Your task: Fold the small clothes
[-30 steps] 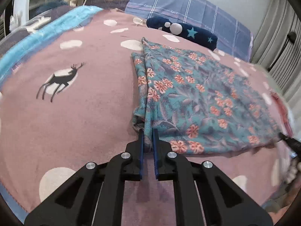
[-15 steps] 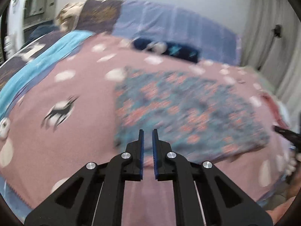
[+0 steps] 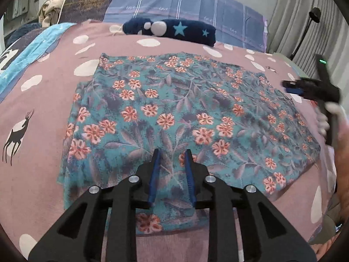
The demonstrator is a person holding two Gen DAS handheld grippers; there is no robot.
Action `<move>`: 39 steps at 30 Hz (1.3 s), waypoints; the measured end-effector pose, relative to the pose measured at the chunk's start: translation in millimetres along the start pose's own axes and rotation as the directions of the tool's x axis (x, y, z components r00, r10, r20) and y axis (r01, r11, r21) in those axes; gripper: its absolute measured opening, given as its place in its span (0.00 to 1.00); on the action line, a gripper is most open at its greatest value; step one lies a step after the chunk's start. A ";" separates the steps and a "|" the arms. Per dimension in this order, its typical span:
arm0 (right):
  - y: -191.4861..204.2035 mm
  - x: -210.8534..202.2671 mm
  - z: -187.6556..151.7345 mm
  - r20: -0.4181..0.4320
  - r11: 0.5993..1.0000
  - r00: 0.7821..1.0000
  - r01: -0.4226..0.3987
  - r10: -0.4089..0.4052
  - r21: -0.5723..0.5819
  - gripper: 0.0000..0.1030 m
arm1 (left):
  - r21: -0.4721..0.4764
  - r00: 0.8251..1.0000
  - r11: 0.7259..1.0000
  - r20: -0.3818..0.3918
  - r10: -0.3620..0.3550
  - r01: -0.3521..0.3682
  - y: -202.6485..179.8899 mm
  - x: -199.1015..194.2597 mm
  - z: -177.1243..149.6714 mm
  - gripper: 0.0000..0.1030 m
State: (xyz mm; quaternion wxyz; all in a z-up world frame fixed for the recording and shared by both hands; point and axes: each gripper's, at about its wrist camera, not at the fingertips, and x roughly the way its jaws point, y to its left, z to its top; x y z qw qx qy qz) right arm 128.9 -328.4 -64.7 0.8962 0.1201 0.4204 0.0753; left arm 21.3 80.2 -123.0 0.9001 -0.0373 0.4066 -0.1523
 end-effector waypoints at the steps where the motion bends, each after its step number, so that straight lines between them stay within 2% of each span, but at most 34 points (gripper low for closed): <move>1: -5.7 17.6 10.5 -0.040 1.000 0.999 0.008 -0.007 0.013 0.51 | -0.004 1.000 1.000 -0.001 -0.005 0.005 0.9 0.3 0.0 0.24; 3: -12.5 38.8 18.2 -0.089 0.999 0.996 0.000 0.003 0.038 0.52 | -0.011 1.000 1.000 -0.002 -0.016 0.016 2.6 0.9 0.0 0.24; 5: -17.2 59.3 24.3 -0.117 0.997 0.992 -0.035 0.043 0.074 0.06 | -0.015 1.000 1.000 -0.001 -0.023 0.023 3.8 0.0 -0.6 0.24; 6: -17.8 62.8 25.0 -0.124 0.995 0.991 -0.050 0.060 0.089 0.04 | -0.014 1.000 1.000 0.001 -0.024 0.024 3.4 -0.2 -1.0 0.24; 9: -19.7 41.7 26.0 -0.019 0.996 0.999 0.027 -0.026 0.080 0.04 | -0.017 0.999 0.999 0.008 -0.034 0.034 6.1 -0.8 -2.3 0.24; 10: -24.5 43.7 25.0 -0.031 0.996 0.998 0.052 -0.050 0.073 0.04 | -0.019 0.999 0.999 0.009 -0.038 0.039 6.7 -0.7 -2.5 0.25; 12: -36.1 56.3 19.1 -0.078 0.994 0.996 0.040 -0.032 0.105 0.04 | -0.022 0.999 0.999 0.011 -0.044 0.044 8.5 -0.8 -2.7 0.25; 13: -35.7 56.9 17.6 -0.072 0.995 0.997 0.035 -0.028 0.097 0.06 | -0.023 0.999 0.999 0.012 -0.046 0.046 9.8 -1.1 -3.0 0.25; 16: -26.4 36.4 13.7 -0.016 0.994 0.997 0.077 -0.076 0.073 0.20 | -0.019 0.999 0.999 0.008 -0.044 0.044 9.6 -1.5 -1.0 0.25; 18: -17.0 13.9 10.4 0.030 0.996 0.997 0.071 -0.073 0.057 0.20 | -0.006 0.999 0.999 0.008 -0.038 0.038 7.8 -4.2 0.5 0.25; 19: -4.1 -7.2 3.4 0.060 0.999 0.998 0.027 -0.029 0.032 0.20 | 0.003 0.999 0.999 0.012 -0.036 0.036 6.9 -6.1 1.4 0.25; 22: 29.2 -51.1 -36.6 0.070 0.990 0.989 -0.127 0.131 -0.060 0.20 | -0.011 0.999 0.999 0.016 -0.047 0.047 10.2 -5.6 1.1 0.26; 23: 38.5 -58.6 -53.8 0.055 0.985 0.987 -0.149 0.154 -0.092 0.23 | -0.027 0.998 0.998 0.016 -0.058 0.059 13.3 -3.8 -0.3 0.26; 24: 45.7 -62.4 -72.8 0.033 0.982 0.987 -0.149 0.154 -0.118 0.25 | -0.034 0.998 0.997 0.019 -0.066 0.066 14.8 -3.3 -1.2 0.26; 26: 46.7 -53.4 -116.8 -0.051 0.990 0.997 -0.061 0.055 -0.128 0.25 | -0.040 0.997 0.996 0.025 -0.077 0.078 16.0 -4.1 -2.6 0.26; 27: 39.0 -44.0 -135.3 -0.105 0.994 0.994 -0.017 0.006 -0.108 0.24 | -0.041 0.997 0.996 0.023 -0.077 0.078 15.9 -5.1 -2.7 0.26; 29: 27.1 -54.4 -160.8 -0.002 0.996 0.999 -0.045 0.045 -0.071 0.23 | -0.036 0.997 0.996 0.021 -0.075 0.076 15.6 -8.9 -3.1 0.26; 33: 29.2 -74.8 -156.6 0.004 1.000 1.000 0.000 0.000 -0.019 0.24 | -0.045 0.997 0.997 0.052 -0.055 0.057 23.3 -30.7 -12.5 0.26; 36: 38.9 -85.7 -153.0 0.025 0.999 1.000 0.011 -0.010 -0.047 0.26 | -0.085 0.996 0.996 0.088 -0.015 0.022 41.2 -51.0 -24.8 0.35; 39: 51.6 -89.0 -153.3 0.036 0.997 0.999 0.000 0.002 -0.074 0.27 | -0.106 0.997 0.994 0.078 0.025 -0.016 55.7 -59.0 -37.3 0.36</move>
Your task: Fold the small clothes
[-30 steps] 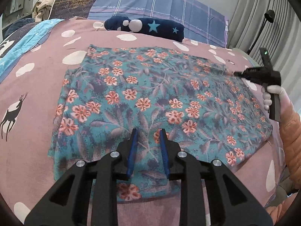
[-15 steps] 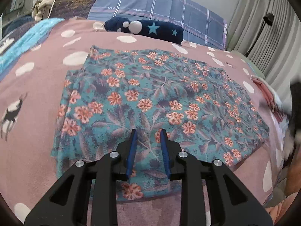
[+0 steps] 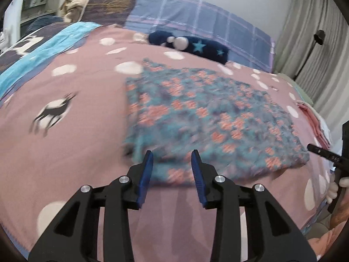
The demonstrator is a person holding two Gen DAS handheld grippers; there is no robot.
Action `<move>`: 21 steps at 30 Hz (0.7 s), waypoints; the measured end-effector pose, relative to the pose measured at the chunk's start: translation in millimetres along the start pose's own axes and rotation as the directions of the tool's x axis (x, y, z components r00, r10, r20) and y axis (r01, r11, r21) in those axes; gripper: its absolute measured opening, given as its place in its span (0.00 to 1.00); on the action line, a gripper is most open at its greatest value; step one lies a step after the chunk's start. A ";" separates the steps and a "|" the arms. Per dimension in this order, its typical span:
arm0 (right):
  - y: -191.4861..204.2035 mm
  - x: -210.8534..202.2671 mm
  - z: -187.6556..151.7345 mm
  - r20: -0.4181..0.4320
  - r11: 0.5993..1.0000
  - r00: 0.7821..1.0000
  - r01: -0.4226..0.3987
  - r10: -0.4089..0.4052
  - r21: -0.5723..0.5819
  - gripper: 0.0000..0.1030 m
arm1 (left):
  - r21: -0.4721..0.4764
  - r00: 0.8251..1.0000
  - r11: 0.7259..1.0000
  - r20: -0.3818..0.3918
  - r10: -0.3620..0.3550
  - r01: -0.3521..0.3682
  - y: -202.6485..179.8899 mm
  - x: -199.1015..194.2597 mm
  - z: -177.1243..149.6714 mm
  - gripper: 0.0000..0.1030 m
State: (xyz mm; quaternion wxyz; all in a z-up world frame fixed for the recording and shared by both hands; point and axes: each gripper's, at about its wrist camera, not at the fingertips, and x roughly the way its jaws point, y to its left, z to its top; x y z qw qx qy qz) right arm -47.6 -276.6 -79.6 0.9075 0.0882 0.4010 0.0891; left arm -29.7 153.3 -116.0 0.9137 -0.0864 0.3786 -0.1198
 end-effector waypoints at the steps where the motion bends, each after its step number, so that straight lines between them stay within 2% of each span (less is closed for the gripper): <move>1: 5.3 0.8 -0.6 0.000 1.000 1.000 -0.011 0.011 -0.006 0.27 | -0.007 1.000 1.000 -0.010 0.004 -0.004 4.7 -0.7 -4.5 0.36; 3: 15.5 1.3 -0.6 0.002 0.999 1.000 -0.030 0.030 -0.018 0.27 | -0.008 1.000 1.000 -0.023 -0.005 0.005 8.1 -0.8 -11.3 0.36; 5: 27.3 9.8 -2.7 -0.021 0.998 0.999 -0.042 0.041 -0.037 0.34 | 0.015 1.000 1.000 -0.023 0.007 -0.007 5.0 -0.2 -16.3 0.37; 8: 35.0 30.6 -14.8 -0.112 0.999 0.994 0.011 -0.015 -0.035 0.36 | 0.034 1.000 0.999 -0.016 0.010 -0.010 1.9 -2.1 -17.9 0.40; 11: 43.8 26.5 -17.1 -0.088 0.997 0.995 0.037 -0.042 -0.062 0.37 | 0.046 1.000 0.999 -0.015 0.008 -0.008 1.9 -4.2 -19.1 0.41; 16: 78.6 12.4 -10.2 -0.025 0.987 1.000 -0.001 -0.003 -0.163 0.41 | 0.053 1.000 0.999 -0.002 0.004 -0.004 2.1 -9.2 -23.5 0.42; 21: 124.5 21.4 -9.6 -0.037 0.955 0.999 -0.044 0.035 -0.293 0.43 | 0.051 1.000 0.999 0.015 0.010 -0.011 5.6 -18.8 -27.1 0.43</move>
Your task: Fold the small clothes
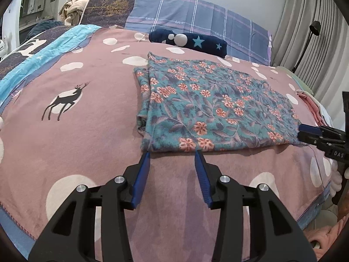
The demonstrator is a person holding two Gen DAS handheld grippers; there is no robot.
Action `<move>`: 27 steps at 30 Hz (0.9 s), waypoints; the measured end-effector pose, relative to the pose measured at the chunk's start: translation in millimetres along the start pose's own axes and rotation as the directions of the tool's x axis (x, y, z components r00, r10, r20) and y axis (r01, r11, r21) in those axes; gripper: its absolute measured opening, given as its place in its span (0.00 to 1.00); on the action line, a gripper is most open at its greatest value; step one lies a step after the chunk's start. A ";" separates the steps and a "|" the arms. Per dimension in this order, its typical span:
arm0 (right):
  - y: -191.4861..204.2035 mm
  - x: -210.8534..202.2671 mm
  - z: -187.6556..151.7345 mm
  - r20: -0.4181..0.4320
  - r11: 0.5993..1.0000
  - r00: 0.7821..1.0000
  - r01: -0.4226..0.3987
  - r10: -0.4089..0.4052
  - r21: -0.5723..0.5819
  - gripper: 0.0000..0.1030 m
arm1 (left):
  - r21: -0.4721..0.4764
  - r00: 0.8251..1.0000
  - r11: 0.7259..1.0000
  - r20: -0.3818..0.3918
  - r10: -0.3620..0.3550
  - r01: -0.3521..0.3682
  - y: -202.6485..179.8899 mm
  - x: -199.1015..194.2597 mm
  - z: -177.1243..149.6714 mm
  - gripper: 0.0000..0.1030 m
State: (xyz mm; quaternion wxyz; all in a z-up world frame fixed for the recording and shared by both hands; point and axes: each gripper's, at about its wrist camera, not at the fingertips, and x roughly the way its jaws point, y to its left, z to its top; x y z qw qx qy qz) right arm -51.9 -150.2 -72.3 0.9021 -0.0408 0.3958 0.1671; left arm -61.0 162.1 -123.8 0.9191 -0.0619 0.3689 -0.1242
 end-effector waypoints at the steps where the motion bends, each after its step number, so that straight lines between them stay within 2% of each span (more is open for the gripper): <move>1: 12.1 4.8 4.1 -0.005 1.000 1.000 -0.015 0.015 -0.026 0.44 | 0.001 1.000 1.000 0.006 0.002 -0.002 1.0 -3.3 -0.3 0.43; 4: 40.0 15.1 14.7 -0.014 0.994 0.998 -0.055 0.054 -0.091 0.45 | 0.014 0.999 1.000 0.031 0.017 -0.017 3.5 -13.1 -1.4 0.50; 6: 58.0 22.0 21.7 -0.020 0.988 0.997 -0.073 0.071 -0.137 0.46 | 0.014 0.999 1.000 0.045 0.023 -0.023 8.6 -18.9 -2.0 0.51; 9: 87.5 33.5 30.8 -0.030 0.971 0.996 -0.091 0.087 -0.222 0.48 | -0.042 0.998 0.999 0.066 0.021 -0.018 29.0 -26.5 -0.9 0.51; 11: 109.2 39.5 34.4 -0.031 0.953 0.995 -0.102 0.098 -0.286 0.51 | -0.114 0.997 0.994 0.072 0.016 -0.008 50.6 -28.4 0.5 0.51; 14: 151.1 50.5 37.9 -0.023 0.904 0.993 -0.118 0.120 -0.410 0.56 | -0.174 0.996 0.985 0.086 0.001 0.014 71.1 -29.3 5.5 0.51; 17: 194.4 65.7 36.0 -0.018 0.842 0.991 -0.123 0.133 -0.525 0.56 | -0.206 0.991 0.974 0.104 -0.079 0.099 86.0 -24.4 19.5 0.51; 20: 222.8 86.0 32.2 0.004 0.791 0.998 -0.042 0.056 -0.610 0.56 | -0.207 0.976 0.954 0.082 -0.202 0.215 98.4 -2.2 45.7 0.51; 22: 233.7 95.5 30.2 0.028 0.764 1.000 0.014 0.005 -0.645 0.56 | -0.200 0.960 0.939 0.038 -0.279 0.281 101.2 22.7 64.4 0.51; 24: 240.0 99.4 29.0 0.042 0.751 0.999 0.039 -0.016 -0.660 0.56 | -0.208 0.939 0.920 -0.021 -0.343 0.332 101.5 51.0 82.4 0.52; 25: 242.1 99.7 29.4 0.048 0.750 0.999 0.049 -0.023 -0.659 0.56 | -0.221 0.911 0.898 -0.074 -0.405 0.381 99.1 73.8 93.9 0.52; 27: 243.0 101.1 30.5 0.048 0.754 0.998 0.055 -0.032 -0.654 0.56 | -0.231 0.891 0.887 -0.127 -0.436 0.401 93.5 98.5 104.7 0.52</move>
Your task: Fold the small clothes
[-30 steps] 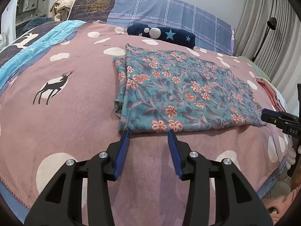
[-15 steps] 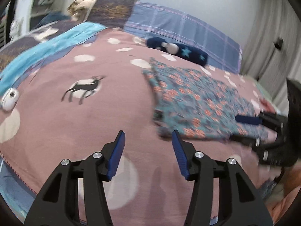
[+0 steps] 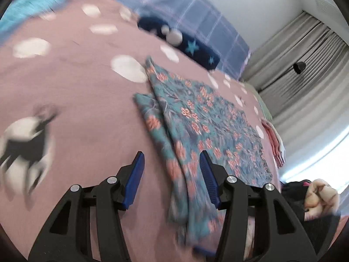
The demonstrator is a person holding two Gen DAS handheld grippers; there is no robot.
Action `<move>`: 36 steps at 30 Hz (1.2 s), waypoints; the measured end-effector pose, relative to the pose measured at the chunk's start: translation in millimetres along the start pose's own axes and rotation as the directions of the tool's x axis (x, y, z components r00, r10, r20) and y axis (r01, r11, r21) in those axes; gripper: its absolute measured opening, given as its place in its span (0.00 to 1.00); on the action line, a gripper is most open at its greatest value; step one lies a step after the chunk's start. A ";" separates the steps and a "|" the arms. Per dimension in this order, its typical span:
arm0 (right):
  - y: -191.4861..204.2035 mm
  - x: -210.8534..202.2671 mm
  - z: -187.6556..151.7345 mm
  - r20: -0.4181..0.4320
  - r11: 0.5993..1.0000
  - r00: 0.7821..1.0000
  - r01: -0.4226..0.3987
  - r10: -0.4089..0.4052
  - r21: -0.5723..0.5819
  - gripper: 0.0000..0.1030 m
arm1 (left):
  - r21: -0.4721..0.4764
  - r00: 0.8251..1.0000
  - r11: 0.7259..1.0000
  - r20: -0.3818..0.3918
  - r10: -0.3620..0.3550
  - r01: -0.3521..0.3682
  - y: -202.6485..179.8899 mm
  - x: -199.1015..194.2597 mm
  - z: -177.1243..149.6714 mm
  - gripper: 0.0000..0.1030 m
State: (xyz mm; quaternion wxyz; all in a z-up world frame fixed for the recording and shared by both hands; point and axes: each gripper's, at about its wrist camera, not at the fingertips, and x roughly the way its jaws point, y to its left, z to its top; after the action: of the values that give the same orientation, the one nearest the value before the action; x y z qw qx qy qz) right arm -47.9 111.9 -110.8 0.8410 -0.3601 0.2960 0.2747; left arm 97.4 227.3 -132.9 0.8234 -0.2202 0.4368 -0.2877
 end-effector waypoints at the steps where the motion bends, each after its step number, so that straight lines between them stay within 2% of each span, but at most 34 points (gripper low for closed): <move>1: 0.3 0.9 0.3 -0.005 1.000 1.000 0.001 -0.001 0.009 0.56 | 0.003 1.000 1.000 -0.024 -0.010 0.010 0.9 12.3 8.2 0.52; 4: -0.2 6.4 4.1 -0.013 1.000 1.000 0.007 -0.006 0.026 0.55 | -0.032 0.998 0.998 -0.032 -0.054 0.053 4.9 30.5 30.3 0.48; 5: 0.9 7.4 5.9 -0.013 1.000 1.000 0.013 -0.012 0.026 0.54 | -0.054 0.998 0.997 -0.030 -0.061 0.059 6.6 34.3 36.1 0.33; 6: 2.3 9.1 8.4 -0.010 1.000 1.000 0.019 -0.019 0.025 0.54 | -0.073 0.998 0.996 -0.035 -0.054 0.052 8.1 38.2 40.6 0.22; 7: 3.8 11.8 11.3 0.003 0.999 0.999 0.033 -0.034 0.018 0.47 | -0.091 0.998 0.995 -0.040 -0.043 0.039 8.8 41.4 43.5 0.07; 8: 5.9 15.8 13.5 0.012 0.999 0.999 0.051 -0.051 0.002 0.25 | -0.104 0.998 0.994 -0.043 -0.045 0.040 7.3 44.4 45.2 0.06; 9: 6.8 19.2 14.5 0.011 0.998 0.998 0.061 -0.061 -0.006 0.17 | -0.103 0.998 0.994 -0.035 -0.046 0.042 3.3 45.3 48.0 0.06; 11: -1.7 15.6 14.1 0.032 0.997 0.998 0.052 -0.054 0.052 0.13 | -0.068 0.999 0.997 -0.006 -0.043 0.043 -12.5 39.2 52.5 0.06; 15: -36.0 -15.1 8.6 0.127 0.979 0.992 -0.003 -0.023 0.202 0.12 | -0.021 0.998 0.998 0.030 -0.059 0.060 -50.8 30.7 67.1 0.06; 21: -104.7 -74.1 -24.8 0.236 0.904 0.970 -0.048 -0.059 0.424 0.10 | 0.091 0.995 0.992 0.045 -0.088 0.084 -134.5 48.3 85.2 0.06; 27: -175.0 -120.0 -92.1 0.261 0.785 0.958 -0.070 -0.120 0.616 0.09 | 0.188 0.992 0.974 -0.006 -0.124 0.123 -227.0 104.3 86.7 0.06; 31: -217.2 -143.6 -156.5 0.261 0.648 0.956 -0.116 -0.132 0.753 0.07 | 0.246 0.991 0.961 -0.072 -0.115 0.129 -275.8 152.5 78.9 0.06; 35: -242.5 -151.2 -222.7 0.222 0.513 0.964 -0.120 -0.143 0.850 0.07 | 0.307 0.986 0.948 -0.165 -0.035 0.085 -315.7 212.1 58.0 0.06; 36: -248.7 -149.9 -242.9 0.215 0.465 0.968 -0.134 -0.125 0.875 0.07 | 0.315 0.983 0.946 -0.184 -0.012 0.071 -320.6 225.1 52.6 0.06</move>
State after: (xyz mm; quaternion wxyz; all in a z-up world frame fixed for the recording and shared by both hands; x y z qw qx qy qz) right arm -53.9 -258.7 -33.7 0.9347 0.1653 0.2879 0.1270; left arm 153.5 -153.2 -42.0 0.7991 -0.0659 0.4519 -0.3909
